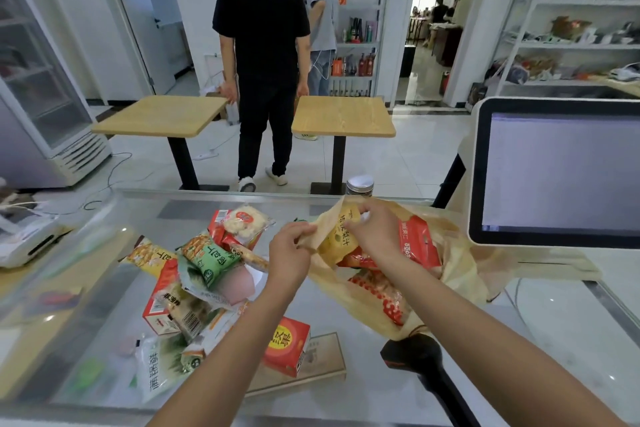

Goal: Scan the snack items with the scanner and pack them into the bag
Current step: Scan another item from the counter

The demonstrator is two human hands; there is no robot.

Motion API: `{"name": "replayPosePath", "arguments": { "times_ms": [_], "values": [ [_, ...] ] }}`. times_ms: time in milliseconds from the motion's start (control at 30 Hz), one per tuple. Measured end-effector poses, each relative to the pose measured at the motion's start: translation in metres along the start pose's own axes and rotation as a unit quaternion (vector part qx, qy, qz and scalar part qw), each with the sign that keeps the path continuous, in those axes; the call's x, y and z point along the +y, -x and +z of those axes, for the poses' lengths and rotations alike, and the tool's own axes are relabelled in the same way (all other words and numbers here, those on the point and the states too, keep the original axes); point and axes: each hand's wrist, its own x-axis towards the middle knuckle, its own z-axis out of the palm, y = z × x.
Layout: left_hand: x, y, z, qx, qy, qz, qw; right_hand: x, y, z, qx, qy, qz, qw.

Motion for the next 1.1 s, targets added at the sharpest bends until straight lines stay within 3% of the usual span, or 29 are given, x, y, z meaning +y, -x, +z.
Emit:
{"name": "replayPosePath", "arguments": {
  "times_ms": [233, 367, 533, 633, 767, 900, 1000, 1067, 1100],
  "values": [
    [-0.020, -0.002, -0.014, -0.026, 0.073, -0.044, 0.996, -0.002, -0.023, 0.018, -0.016, 0.121, -0.035, 0.992],
    [-0.023, 0.002, -0.005, -0.041, 0.084, -0.036, 0.995, -0.005, -0.016, 0.033, -0.050, 0.283, -0.117, 0.951],
    [-0.024, 0.004, 0.003, -0.015, 0.159, -0.020, 0.987, -0.013, -0.026, 0.025, -0.076, 0.318, -0.127, 0.937],
    [-0.025, -0.001, 0.003, -0.016, 0.166, -0.011, 0.986, -0.012, -0.032, 0.017, -0.063, 0.319, -0.111, 0.939],
    [-0.040, 0.006, 0.003, -0.052, 0.060, 0.007, 0.997, 0.010, -0.025, 0.022, -0.099, 0.279, -0.070, 0.953],
    [-0.054, 0.025, 0.004, -0.079, 0.053, 0.025, 0.995, 0.017, -0.027, 0.017, -0.093, 0.240, -0.048, 0.965],
    [-0.064, 0.035, 0.002, -0.045, 0.042, 0.076, 0.995, 0.017, -0.013, 0.007, 0.003, 0.201, -0.119, 0.972],
    [-0.068, 0.045, -0.003, 0.004, -0.029, 0.116, 0.993, 0.019, 0.009, -0.004, 0.061, 0.170, -0.188, 0.966],
    [-0.070, 0.052, -0.007, 0.038, -0.091, 0.138, 0.985, 0.023, 0.023, -0.011, 0.049, 0.164, -0.201, 0.965]
  ]
}}
